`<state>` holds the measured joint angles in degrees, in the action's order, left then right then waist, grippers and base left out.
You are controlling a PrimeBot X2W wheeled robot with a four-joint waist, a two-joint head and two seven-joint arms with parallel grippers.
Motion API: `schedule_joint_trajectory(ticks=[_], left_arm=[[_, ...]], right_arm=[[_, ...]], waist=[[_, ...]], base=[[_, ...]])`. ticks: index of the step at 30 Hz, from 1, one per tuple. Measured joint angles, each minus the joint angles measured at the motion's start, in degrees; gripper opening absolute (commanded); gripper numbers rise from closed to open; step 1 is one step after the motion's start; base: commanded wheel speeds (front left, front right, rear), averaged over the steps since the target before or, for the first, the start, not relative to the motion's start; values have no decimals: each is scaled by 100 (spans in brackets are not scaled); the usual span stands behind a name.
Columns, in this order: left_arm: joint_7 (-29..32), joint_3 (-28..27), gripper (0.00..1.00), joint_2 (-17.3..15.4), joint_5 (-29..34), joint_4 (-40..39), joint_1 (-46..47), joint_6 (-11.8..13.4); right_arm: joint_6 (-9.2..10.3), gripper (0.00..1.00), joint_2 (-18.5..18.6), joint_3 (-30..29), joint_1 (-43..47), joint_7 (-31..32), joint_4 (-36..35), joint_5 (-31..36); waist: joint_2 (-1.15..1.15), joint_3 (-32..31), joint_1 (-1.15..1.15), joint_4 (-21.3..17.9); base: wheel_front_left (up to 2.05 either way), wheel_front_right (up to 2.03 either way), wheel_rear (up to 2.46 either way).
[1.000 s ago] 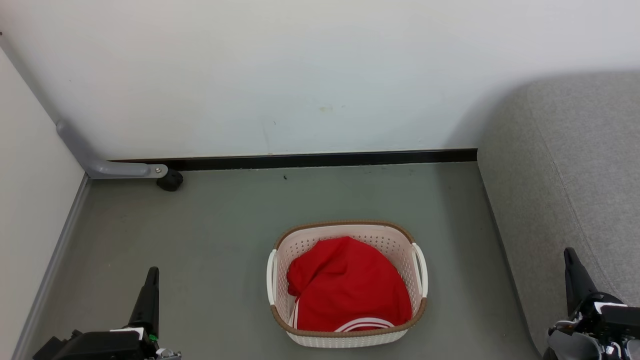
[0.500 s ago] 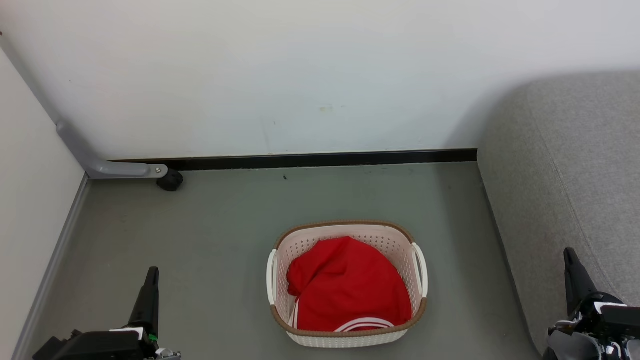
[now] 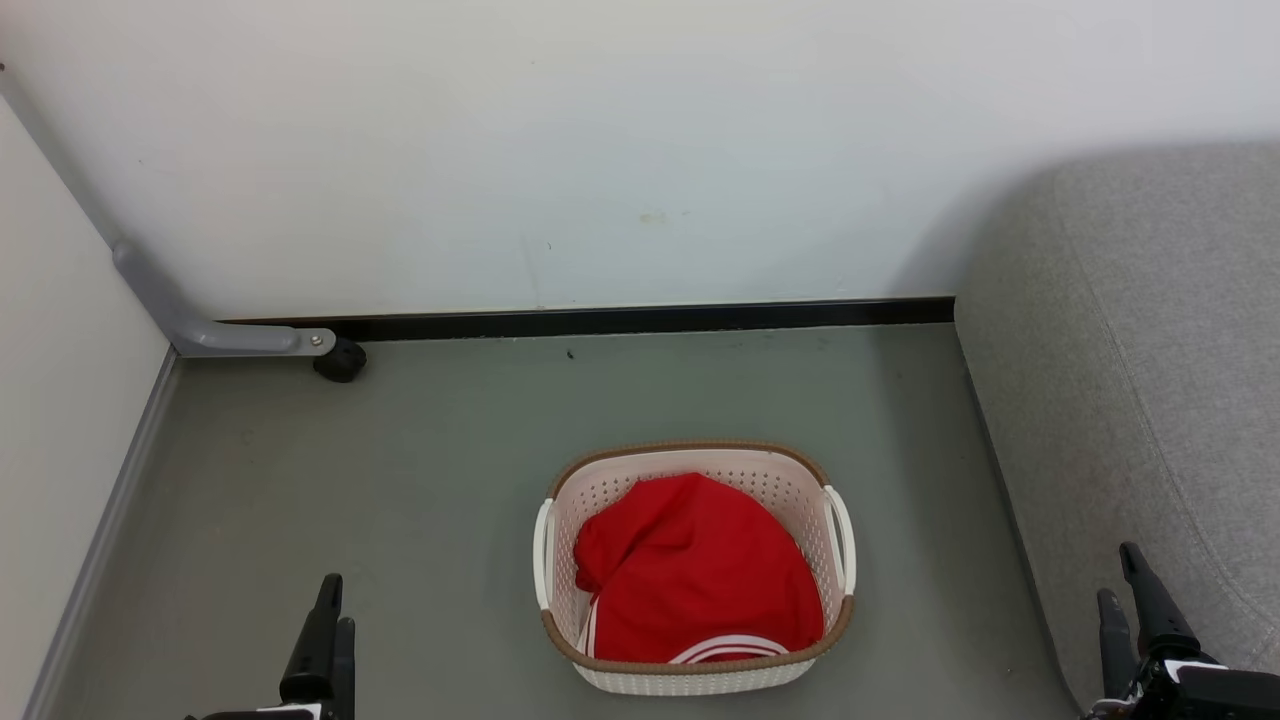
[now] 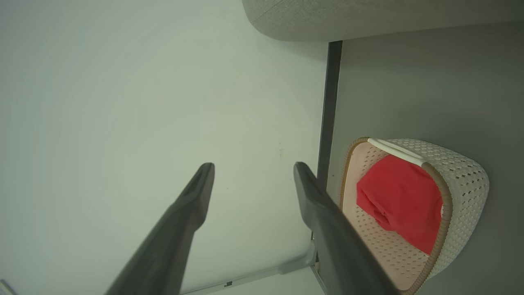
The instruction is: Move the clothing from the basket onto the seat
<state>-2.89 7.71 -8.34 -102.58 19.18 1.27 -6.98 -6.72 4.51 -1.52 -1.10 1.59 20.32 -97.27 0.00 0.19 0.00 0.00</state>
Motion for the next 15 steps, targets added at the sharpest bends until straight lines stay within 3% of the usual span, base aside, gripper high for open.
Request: schedule_joint_trajectory(ticks=[15], left_arm=[[-179,10,100,89,288,-35,5,0]], right_arm=[[0,100,86,56,-27,-202,-78,370]], waist=[[0,9,0,6]], base=[[0,0,0]])
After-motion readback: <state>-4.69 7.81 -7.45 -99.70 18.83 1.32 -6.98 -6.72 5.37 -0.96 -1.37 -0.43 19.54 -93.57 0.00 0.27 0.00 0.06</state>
